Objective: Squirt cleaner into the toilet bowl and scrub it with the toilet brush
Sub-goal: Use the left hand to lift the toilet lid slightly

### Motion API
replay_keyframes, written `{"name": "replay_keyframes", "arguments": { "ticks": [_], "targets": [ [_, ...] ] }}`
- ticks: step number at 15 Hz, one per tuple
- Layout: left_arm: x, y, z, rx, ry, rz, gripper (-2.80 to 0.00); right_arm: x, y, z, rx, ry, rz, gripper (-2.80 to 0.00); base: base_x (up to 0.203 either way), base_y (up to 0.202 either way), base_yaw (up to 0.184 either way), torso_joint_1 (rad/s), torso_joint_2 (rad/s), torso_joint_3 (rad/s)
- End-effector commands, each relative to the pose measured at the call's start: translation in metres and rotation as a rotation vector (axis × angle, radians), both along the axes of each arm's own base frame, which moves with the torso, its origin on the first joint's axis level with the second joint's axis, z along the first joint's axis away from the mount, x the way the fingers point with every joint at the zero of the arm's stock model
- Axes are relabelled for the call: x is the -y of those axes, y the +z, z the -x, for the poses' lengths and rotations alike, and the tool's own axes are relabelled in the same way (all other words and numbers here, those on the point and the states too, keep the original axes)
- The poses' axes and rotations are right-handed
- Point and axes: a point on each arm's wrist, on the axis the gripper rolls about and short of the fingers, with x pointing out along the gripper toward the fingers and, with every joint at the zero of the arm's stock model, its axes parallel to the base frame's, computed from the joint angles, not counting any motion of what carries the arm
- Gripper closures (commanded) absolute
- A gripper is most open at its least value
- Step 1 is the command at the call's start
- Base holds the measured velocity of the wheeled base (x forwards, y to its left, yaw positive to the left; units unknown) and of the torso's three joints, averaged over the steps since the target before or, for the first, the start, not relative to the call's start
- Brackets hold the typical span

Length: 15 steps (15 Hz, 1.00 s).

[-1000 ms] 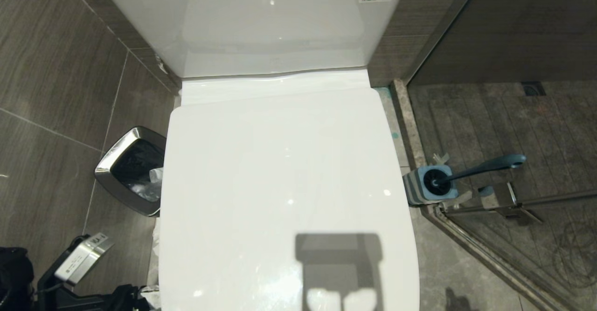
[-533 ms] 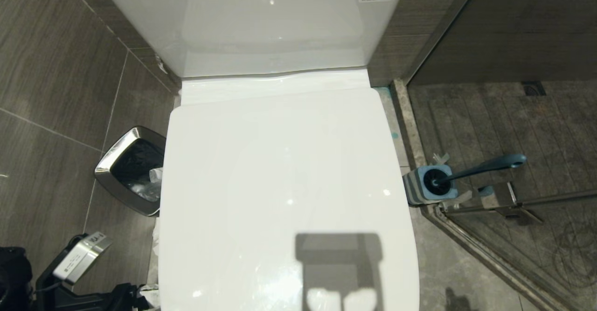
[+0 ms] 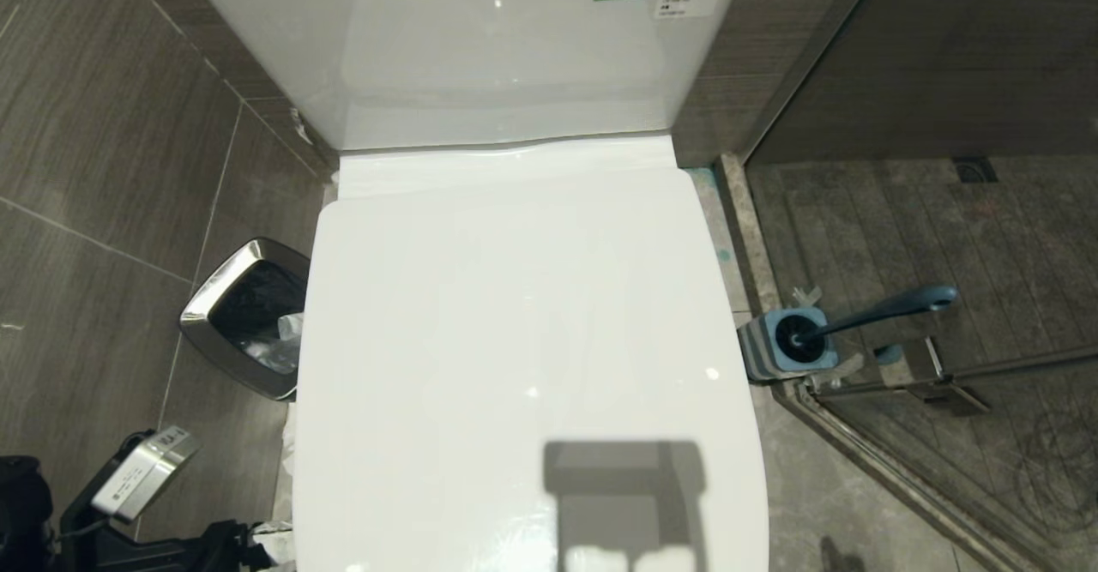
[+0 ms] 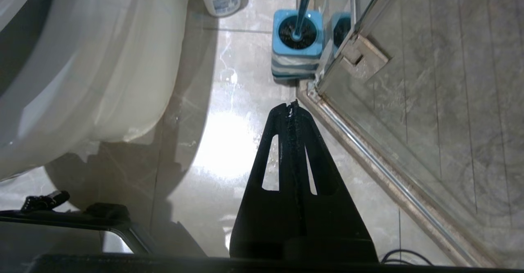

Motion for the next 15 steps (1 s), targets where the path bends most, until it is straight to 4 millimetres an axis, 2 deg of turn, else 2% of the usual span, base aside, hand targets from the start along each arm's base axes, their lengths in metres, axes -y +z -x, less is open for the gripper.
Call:
{"name": "replay_keyframes", "arguments": {
  "ticks": [1, 15],
  "targets": [
    [0.0003, 0.0004, 0.0007, 0.001, -0.011, 0.005, -2.80, 0.0000, 0.0000, -0.0001, 0.000, 0.001, 0.001, 0.00, 0.000, 0.000, 0.000, 0.007, 0.01, 0.178],
    [0.0004, -0.0017, 0.0018, -0.029, -0.012, 0.009, -2.80, 0.0000, 0.0000, -0.0001, 0.000, 0.001, 0.001, 0.00, 0.000, 0.000, 0.000, 0.002, 0.00, 0.200]
  ]
}}
